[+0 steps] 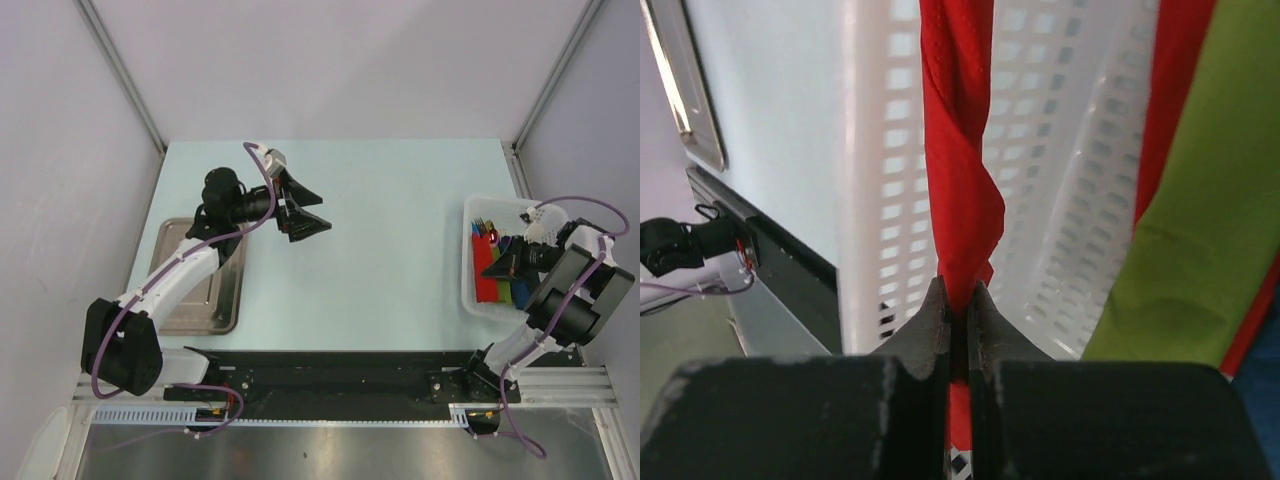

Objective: Place the utensils on the paper napkin and roll it up

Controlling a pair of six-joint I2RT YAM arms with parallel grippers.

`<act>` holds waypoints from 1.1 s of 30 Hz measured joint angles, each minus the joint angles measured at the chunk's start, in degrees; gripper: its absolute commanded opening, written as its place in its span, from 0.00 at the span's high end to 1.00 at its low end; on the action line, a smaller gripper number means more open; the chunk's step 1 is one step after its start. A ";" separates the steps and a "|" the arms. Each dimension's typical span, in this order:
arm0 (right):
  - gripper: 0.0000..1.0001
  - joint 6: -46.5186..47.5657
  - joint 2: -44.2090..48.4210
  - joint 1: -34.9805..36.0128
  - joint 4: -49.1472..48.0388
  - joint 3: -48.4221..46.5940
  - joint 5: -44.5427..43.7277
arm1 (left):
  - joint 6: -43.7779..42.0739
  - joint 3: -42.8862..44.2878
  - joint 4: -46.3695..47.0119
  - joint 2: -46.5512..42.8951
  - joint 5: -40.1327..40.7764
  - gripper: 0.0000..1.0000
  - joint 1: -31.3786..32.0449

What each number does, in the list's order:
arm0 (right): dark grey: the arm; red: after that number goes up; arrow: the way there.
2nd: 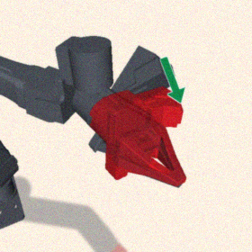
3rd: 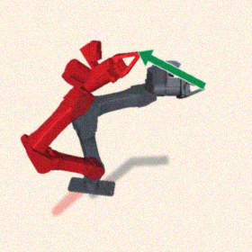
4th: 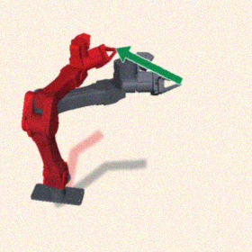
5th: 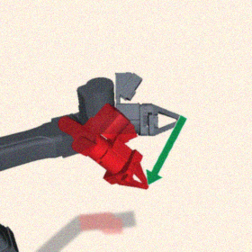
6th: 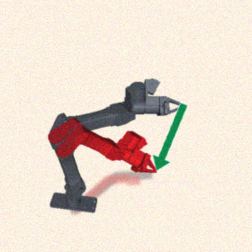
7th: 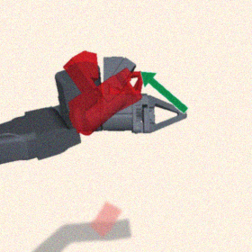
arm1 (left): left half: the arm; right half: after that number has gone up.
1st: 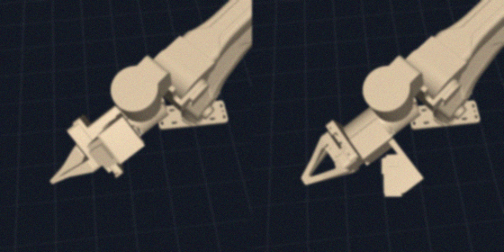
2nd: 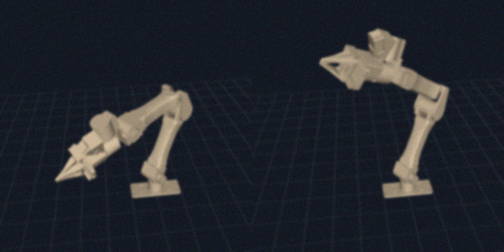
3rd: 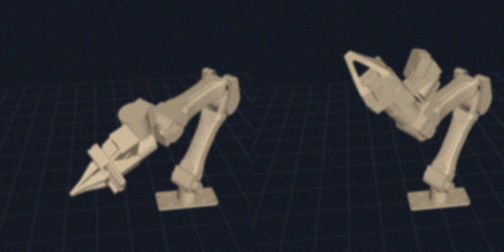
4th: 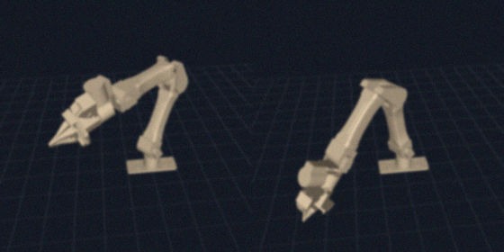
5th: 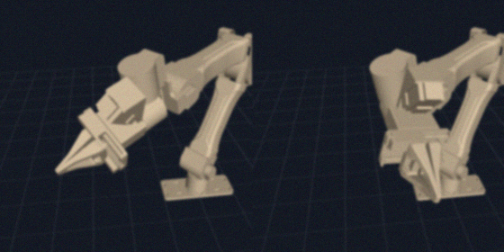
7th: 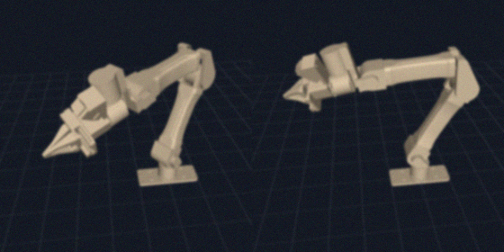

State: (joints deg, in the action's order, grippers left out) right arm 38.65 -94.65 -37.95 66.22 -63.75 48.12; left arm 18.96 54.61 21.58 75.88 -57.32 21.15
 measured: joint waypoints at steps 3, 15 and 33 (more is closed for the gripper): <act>1.00 -2.54 -2.60 0.50 -4.39 0.55 -0.92 | -0.02 0.00 -0.57 0.00 0.13 0.00 -0.46; 0.98 -10.58 -11.32 1.77 -17.42 2.91 -4.63 | -1.01 0.00 -2.91 0.55 -0.07 0.00 -2.71; 0.50 -16.74 -4.81 8.50 -21.35 4.59 -16.50 | 0.28 0.15 -2.34 0.74 -0.07 0.00 -3.82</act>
State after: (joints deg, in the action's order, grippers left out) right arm 21.91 -99.46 -29.45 44.86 -59.16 31.62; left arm 19.25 54.76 19.25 76.62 -57.39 17.32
